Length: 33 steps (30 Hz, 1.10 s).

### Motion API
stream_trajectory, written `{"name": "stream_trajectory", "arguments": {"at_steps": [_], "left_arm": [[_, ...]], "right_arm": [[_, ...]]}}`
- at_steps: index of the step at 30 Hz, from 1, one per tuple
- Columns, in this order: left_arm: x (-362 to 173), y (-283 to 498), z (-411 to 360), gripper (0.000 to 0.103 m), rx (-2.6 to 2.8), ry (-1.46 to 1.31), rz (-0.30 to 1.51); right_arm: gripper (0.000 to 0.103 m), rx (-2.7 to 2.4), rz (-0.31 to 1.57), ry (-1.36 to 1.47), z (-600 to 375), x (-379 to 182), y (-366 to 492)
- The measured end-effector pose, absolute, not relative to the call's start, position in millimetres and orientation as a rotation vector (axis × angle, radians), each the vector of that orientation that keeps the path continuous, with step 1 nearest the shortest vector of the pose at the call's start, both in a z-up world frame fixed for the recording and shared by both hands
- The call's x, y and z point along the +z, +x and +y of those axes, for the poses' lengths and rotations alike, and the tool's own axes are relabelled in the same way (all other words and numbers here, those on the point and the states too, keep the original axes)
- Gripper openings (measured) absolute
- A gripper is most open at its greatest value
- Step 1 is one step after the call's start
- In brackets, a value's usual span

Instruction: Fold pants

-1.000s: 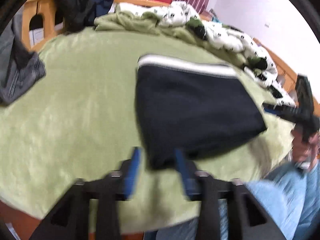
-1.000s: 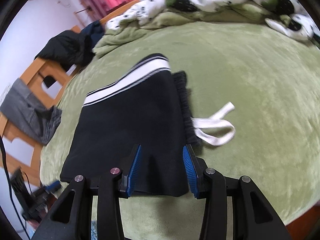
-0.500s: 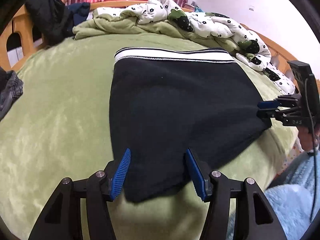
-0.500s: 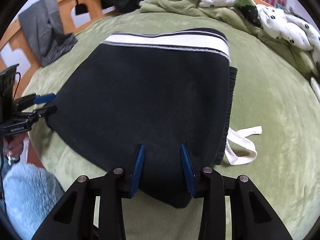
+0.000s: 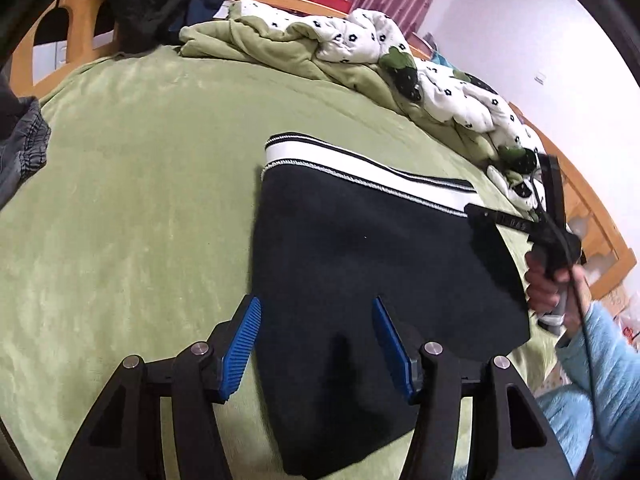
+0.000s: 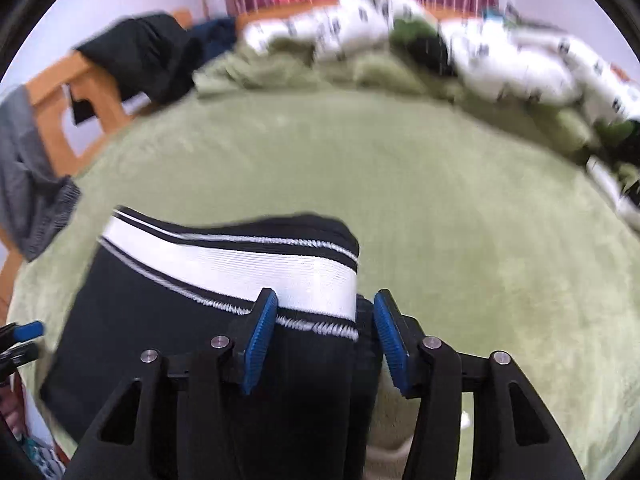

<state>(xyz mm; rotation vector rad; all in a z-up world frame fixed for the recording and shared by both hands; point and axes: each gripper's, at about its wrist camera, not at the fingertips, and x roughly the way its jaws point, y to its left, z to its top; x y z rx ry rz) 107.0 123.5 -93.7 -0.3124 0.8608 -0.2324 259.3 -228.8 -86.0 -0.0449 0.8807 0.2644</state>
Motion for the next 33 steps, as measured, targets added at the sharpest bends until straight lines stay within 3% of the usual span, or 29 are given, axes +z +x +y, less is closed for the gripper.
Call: {"name": "stream_trajectory", "arguments": {"at_steps": [1,3,7,9,12,18,23,28,33], "left_arm": [[-95.2,107.7,124.4,0.056,-0.228,-0.321,0.863],[-98.9,109.0,127.3,0.056,-0.233,-0.347,0.875],[-97.7,109.5,126.9,0.056,-0.263,-0.379,0.859],[-92.6,117.2,117.7,0.056,-0.268,-0.361,0.85],[-83.6,130.2,101.3,0.056,-0.29,-0.325,0.832],[-68.6,169.5,81.3,0.06,-0.258,-0.272,0.784],[-66.9,227.7,56.4,0.06,-0.262,-0.227,0.755],[-100.6,266.5,35.8,0.06,-0.156,-0.039,0.833],[-104.4,263.6,34.2,0.071,-0.189,-0.025,0.839]], "right_arm": [[0.038,0.273,0.889,-0.029,-226.9,-93.1,265.8],[0.02,0.276,0.841,-0.059,-225.7,-92.4,262.4],[0.017,0.351,0.75,0.107,-255.3,-65.4,238.0],[0.017,0.298,0.756,0.039,-251.7,-72.9,236.7],[0.021,0.232,0.819,-0.031,-248.7,-102.9,251.6],[0.037,0.182,0.712,0.027,-251.1,-58.2,229.2],[0.037,0.311,0.69,-0.035,-208.7,-58.3,231.8],[0.036,0.262,0.764,-0.208,-193.5,-109.0,256.0],[0.036,0.26,0.754,-0.194,-196.6,-108.4,257.6]]}}
